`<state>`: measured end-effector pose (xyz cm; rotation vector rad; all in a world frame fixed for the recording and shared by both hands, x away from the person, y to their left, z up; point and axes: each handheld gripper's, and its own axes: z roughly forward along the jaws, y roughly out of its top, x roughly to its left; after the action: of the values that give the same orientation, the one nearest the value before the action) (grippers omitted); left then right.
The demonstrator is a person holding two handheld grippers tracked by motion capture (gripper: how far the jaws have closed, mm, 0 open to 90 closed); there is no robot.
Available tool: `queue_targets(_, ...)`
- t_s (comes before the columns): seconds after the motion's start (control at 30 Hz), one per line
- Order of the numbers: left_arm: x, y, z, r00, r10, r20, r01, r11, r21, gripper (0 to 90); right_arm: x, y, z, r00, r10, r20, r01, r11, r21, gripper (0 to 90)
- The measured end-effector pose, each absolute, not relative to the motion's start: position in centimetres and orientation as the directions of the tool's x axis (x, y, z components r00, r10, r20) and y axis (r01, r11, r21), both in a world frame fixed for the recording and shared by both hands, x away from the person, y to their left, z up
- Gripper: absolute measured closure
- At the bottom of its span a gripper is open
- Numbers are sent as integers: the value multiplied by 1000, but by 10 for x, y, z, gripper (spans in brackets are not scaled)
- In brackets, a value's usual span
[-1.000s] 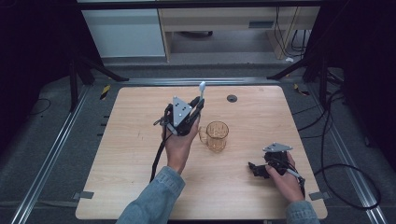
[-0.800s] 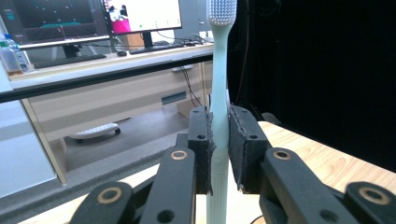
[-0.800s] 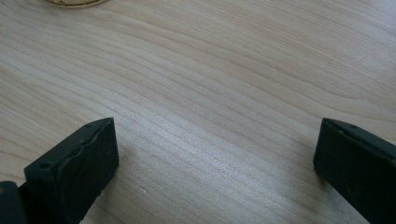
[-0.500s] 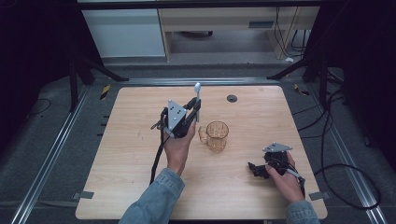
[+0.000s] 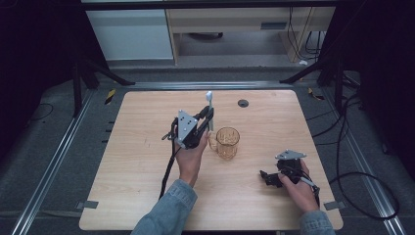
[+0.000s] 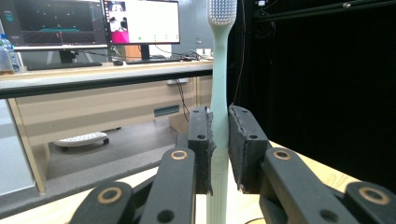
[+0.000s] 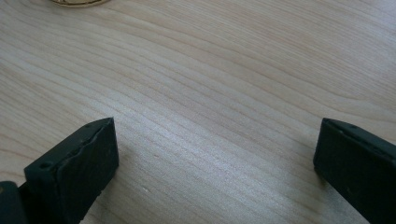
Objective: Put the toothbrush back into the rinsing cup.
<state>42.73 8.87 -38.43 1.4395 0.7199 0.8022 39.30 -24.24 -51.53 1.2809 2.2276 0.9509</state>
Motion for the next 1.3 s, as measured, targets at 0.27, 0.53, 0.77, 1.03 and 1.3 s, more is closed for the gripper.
queue_targets(0.27,428,92,-391,563,826,31,-28,-18,999,788,393,-242,-515,-501,865,-6,594,349,725,4)
queue_targets(0.53,428,89,-400,566,824,25,-19,-17,1000,788,393,-242,-515,-501,865,-6,594,349,725,4)
queue_targets(0.77,431,88,-407,563,826,21,-11,-18,1000,788,393,-242,-515,-501,866,-5,595,348,725,4)
queue_targets(1.03,434,87,-417,565,825,13,1,-17,1000,788,393,-242,-515,-501,865,-6,594,350,724,4)
queue_targets(1.3,435,86,-425,564,826,8,15,-19,1000,788,393,-242,-515,-501,866,-6,594,349,725,4)
